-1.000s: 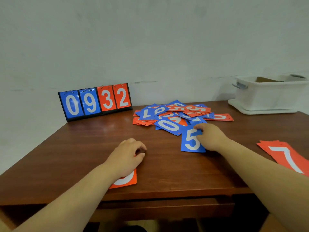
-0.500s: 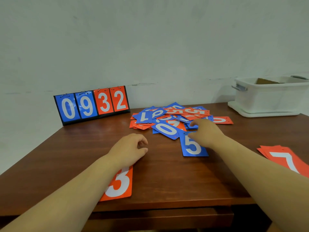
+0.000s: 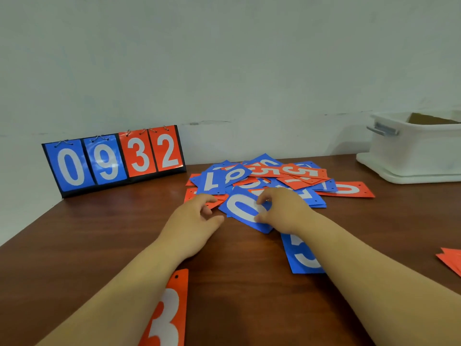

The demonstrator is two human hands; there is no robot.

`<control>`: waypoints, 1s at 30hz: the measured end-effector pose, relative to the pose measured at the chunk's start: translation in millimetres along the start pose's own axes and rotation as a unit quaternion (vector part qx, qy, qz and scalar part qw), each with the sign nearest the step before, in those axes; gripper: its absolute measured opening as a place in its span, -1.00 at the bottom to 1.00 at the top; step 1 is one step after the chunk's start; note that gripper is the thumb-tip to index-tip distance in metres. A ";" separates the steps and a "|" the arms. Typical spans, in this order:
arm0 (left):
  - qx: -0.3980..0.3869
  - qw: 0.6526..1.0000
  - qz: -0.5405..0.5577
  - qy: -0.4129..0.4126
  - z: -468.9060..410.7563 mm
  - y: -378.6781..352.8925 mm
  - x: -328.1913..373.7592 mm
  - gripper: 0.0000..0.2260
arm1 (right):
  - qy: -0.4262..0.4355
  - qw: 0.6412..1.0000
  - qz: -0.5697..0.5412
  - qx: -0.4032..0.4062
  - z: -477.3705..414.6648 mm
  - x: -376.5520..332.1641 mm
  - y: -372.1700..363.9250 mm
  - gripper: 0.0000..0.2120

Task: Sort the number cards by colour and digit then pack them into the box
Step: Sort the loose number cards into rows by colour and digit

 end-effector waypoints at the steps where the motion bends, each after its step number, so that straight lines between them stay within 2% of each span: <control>1: 0.011 1.000 0.020 0.008 0.0 3.9 -0.3 -0.65 | 0.020 0.999 -0.028 0.021 -0.3 -3.0 2.7 -0.73; 5: 0.022 0.996 0.083 0.022 3.3 10.7 2.7 -0.53 | 0.082 0.971 -0.194 0.111 6.5 -24.1 21.1 -0.84; 7: 0.027 0.988 0.150 0.033 4.6 10.6 3.5 -0.50 | 0.095 0.953 -0.256 0.128 12.1 -33.4 25.2 -0.86; 12: 0.037 0.963 0.261 0.056 2.7 4.5 5.4 -0.49 | 0.107 0.922 -0.351 0.127 24.9 -47.0 26.6 -0.88; 15: 0.032 0.936 0.345 0.063 2.8 -2.8 7.7 -0.58 | 0.091 0.917 -0.373 0.103 25.0 -46.3 20.4 -0.91; 17: 0.059 0.934 0.344 0.081 3.4 -0.1 3.9 -0.67 | 0.076 0.917 -0.381 0.092 23.5 -41.3 18.7 -0.90; 22: 0.125 0.935 0.306 0.126 4.8 10.3 -7.3 -0.73 | 0.042 0.934 -0.348 0.068 19.3 -28.1 13.6 -0.85; 24: 0.125 0.936 0.300 0.132 5.2 11.2 -8.7 -0.75 | 0.021 0.962 -0.251 0.106 16.4 -19.0 21.4 -0.84; 26: 0.125 0.940 0.289 0.133 6.7 14.0 -8.0 -0.75 | -0.022 0.985 -0.118 0.121 14.6 -6.5 27.8 -0.68; 28: 0.122 0.941 0.284 0.139 7.5 16.1 -7.9 -0.73 | -0.080 0.992 -0.035 0.087 15.5 6.6 25.7 -0.50; 30: 0.125 0.923 0.327 0.159 7.0 15.5 -9.4 -0.69 | -0.108 0.993 0.007 0.049 17.0 11.1 20.2 -0.43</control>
Point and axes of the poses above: each hand's wrist, its own z-axis away from the middle knuckle, its own y-axis out of the back of the hand, x = y × z, the point moved 7 cm from there along -z, towards the middle knuckle, and after that the axes turned 11 degrees about -z, right-handed, at the moved point
